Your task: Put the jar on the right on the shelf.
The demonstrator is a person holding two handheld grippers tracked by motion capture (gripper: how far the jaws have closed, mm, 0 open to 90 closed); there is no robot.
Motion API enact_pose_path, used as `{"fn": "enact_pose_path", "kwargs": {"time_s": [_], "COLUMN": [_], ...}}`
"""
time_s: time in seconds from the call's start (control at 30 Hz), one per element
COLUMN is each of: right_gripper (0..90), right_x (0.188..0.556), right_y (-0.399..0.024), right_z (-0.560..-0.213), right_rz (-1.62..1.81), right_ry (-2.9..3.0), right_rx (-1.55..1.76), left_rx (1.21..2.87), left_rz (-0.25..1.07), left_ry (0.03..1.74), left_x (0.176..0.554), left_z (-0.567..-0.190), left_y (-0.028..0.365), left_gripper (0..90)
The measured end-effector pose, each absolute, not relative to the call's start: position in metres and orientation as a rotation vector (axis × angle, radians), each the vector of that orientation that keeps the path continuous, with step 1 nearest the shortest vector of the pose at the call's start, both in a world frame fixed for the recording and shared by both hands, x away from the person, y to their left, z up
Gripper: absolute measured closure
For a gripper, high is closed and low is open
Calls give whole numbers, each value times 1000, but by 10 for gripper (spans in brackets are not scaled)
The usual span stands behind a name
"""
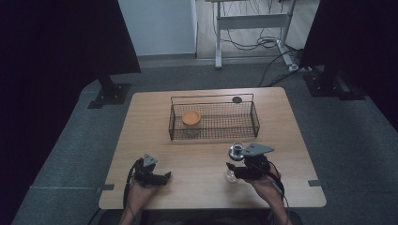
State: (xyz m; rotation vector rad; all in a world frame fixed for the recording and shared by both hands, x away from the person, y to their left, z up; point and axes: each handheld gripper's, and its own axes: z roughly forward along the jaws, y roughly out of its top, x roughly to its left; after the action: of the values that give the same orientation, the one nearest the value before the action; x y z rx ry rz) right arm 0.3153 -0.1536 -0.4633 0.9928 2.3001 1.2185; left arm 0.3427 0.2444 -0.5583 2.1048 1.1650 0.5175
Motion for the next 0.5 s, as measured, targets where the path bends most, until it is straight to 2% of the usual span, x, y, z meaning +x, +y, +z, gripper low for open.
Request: {"fn": "enact_pose_path", "kwargs": {"time_s": [0.5], "right_gripper": [309], "right_x": [333], "right_y": [-155], "right_z": [-454], "right_rz": [1231], "right_ry": [2267], "right_rx": [1011], "left_rx": [2101], "left_rz": [518], "left_ry": [1167], "left_x": [343], "left_z": [-558], "left_y": [244], "left_gripper": [7]}}
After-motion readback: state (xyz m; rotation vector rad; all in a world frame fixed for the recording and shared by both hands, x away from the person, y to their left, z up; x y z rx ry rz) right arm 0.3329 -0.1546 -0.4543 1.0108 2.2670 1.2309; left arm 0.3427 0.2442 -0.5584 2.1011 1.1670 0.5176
